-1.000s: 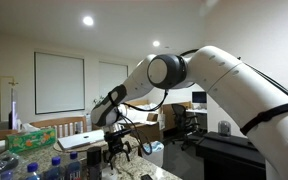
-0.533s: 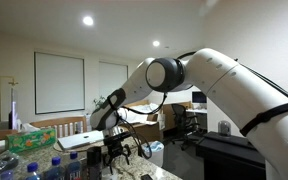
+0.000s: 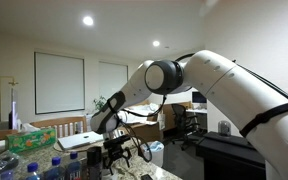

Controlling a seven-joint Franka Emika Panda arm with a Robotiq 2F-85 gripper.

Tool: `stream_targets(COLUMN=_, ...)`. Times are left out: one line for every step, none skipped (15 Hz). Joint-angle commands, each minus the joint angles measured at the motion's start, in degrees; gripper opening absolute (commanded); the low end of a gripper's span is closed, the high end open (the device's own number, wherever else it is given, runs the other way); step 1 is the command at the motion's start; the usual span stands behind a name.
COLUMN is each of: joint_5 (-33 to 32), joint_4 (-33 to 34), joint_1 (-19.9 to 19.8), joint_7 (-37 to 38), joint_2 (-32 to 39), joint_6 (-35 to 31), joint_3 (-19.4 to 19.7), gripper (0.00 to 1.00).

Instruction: Put the black bottle on the white box, place the tape over the bottle, put the black object on top of the black bottle

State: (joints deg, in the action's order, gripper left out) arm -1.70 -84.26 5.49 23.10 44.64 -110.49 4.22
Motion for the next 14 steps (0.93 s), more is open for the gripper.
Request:
stream_targets(joint_5=-0.64, joint_4=-2.75, joint_1=-0.15, joint_7=0.35, joint_2=-0.37, joint_6=-1.90, joint_3=1.03, gripper=0.72)
stream_targets(joint_5=-0.60, joint_4=-2.97, joint_1=-0.22, joint_7=0.25, joint_2=-0.50, joint_6=-1.73, joint_3=1.16, gripper=0.64)
stream_targets(joint_5=-0.26, joint_4=-3.20, joint_1=-0.48, joint_7=0.04, joint_2=-0.47, joint_6=-1.74, joint_3=1.16, gripper=0.58)
stream_targets(joint_5=-0.17, joint_4=-3.31, joint_1=-0.57, joint_7=0.00, joint_2=-0.36, joint_6=-1.81, joint_3=1.25, gripper=0.50)
stream_targets(joint_5=-0.08, joint_4=-3.62, joint_1=-0.65, joint_7=-0.05, joint_2=-0.29, joint_6=-1.90, joint_3=1.32, gripper=0.44)
stream_targets(joint_5=-0.02, joint_4=-3.95, joint_1=-0.71, joint_7=-0.11, joint_2=-0.24, joint_6=-2.05, joint_3=1.36, gripper=0.38)
stream_targets(joint_5=0.18, joint_4=-3.19, joint_1=-0.40, joint_7=0.37, joint_2=0.03, joint_6=-1.56, joint_3=1.18, gripper=0.31)
stream_targets(joint_5=0.27, joint_4=-2.98, joint_1=-0.34, joint_7=0.38, joint_2=0.06, joint_6=-1.43, joint_3=1.05, gripper=0.26)
stream_targets(joint_5=0.33, joint_4=-2.82, joint_1=-0.31, joint_7=0.32, joint_2=0.07, joint_6=-1.32, joint_3=0.93, gripper=0.19)
stream_targets(joint_5=0.45, joint_4=-2.88, joint_1=-0.41, joint_7=0.08, joint_2=-0.05, joint_6=-1.25, joint_3=0.79, gripper=0.13)
stream_targets(joint_5=1.68, joint_4=-4.21, joint_1=-1.39, joint_7=-0.55, joint_2=-0.74, joint_6=-1.69, joint_3=0.36, gripper=0.10)
stream_targets(joint_5=2.12, joint_4=-3.73, joint_1=-1.40, joint_7=-0.52, joint_2=-0.83, joint_6=-1.08, joint_3=0.22, gripper=0.09)
stream_targets(joint_5=2.91, joint_4=-3.50, joint_1=-1.80, joint_7=-1.05, joint_2=-1.27, joint_6=-0.31, joint_3=0.00, gripper=0.06)
stream_targets(joint_5=3.73, joint_4=-3.94, joint_1=-2.23, joint_7=-1.52, joint_2=-2.22, joint_6=-0.10, joint_3=-0.16, gripper=0.09)
